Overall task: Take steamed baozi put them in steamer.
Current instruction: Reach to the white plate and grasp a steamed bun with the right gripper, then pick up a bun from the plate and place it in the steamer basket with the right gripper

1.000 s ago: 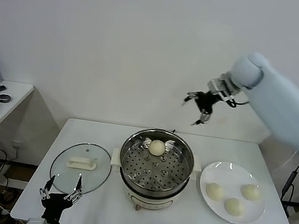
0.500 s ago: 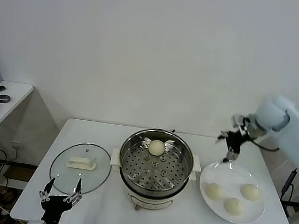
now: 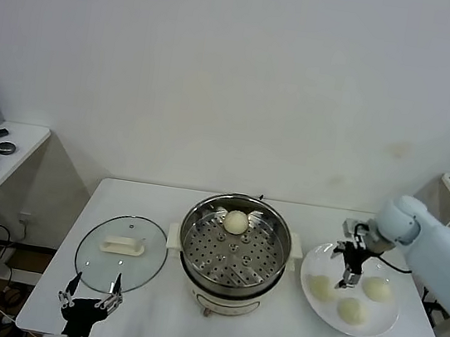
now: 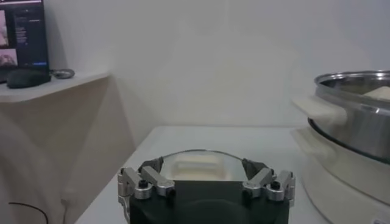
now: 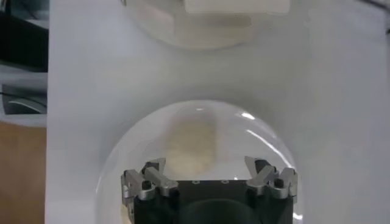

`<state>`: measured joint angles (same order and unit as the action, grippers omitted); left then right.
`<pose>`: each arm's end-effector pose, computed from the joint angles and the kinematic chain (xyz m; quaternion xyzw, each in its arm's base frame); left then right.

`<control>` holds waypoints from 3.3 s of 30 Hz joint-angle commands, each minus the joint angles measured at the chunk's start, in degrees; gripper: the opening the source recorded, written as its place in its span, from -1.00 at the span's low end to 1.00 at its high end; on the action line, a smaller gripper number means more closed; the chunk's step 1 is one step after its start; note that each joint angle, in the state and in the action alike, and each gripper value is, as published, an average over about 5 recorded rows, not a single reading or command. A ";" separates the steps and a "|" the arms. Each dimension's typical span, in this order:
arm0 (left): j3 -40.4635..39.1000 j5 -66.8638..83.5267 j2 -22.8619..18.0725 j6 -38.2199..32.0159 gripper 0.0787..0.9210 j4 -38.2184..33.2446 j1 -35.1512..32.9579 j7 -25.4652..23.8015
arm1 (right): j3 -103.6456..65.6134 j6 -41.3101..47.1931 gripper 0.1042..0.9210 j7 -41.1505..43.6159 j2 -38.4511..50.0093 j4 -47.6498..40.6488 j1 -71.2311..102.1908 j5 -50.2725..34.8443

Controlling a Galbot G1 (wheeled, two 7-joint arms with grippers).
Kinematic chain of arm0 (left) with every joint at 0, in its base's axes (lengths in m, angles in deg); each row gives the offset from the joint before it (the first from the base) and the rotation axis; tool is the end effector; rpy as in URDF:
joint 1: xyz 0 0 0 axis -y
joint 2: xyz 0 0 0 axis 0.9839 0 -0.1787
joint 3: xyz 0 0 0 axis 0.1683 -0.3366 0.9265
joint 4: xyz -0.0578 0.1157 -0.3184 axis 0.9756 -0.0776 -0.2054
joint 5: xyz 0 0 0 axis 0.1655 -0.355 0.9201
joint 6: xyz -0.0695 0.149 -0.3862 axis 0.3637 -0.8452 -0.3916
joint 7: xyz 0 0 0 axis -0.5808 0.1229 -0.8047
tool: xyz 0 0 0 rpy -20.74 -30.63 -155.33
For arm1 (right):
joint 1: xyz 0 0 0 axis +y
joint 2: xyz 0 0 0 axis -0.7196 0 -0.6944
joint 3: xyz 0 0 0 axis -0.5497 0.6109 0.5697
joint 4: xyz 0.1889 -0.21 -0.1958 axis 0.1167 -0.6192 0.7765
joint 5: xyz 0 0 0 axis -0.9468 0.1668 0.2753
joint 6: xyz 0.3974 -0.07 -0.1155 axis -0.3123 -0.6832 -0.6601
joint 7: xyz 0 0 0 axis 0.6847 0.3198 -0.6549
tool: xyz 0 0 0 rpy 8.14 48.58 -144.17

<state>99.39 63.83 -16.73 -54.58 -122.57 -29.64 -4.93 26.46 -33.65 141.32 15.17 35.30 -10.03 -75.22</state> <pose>0.1947 0.0355 -0.3234 0.0683 -0.9886 -0.0158 0.1331 0.5603 -0.1444 -0.1961 0.5120 -0.5518 0.4763 0.4545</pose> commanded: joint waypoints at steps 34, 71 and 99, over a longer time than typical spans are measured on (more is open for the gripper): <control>-0.24 -0.55 -0.05 -0.36 0.77 0.81 -0.57 -0.06 | -2.90 1.32 0.76 -5.34 -3.19 -1.84 7.45 4.52; -1.31 -1.79 -0.12 -0.01 0.77 -2.15 2.14 1.54 | 29.92 10.29 0.30 1.05 -10.01 9.28 -44.21 -29.33; -1.60 -0.58 -0.89 0.11 0.77 -5.14 2.43 2.27 | 37.73 21.19 0.30 -8.51 -41.22 -4.06 -35.38 -30.36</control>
<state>97.69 62.91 -17.73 -54.48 -127.46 -27.21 -2.71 61.98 -14.84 135.10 -17.86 34.69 -47.01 -105.05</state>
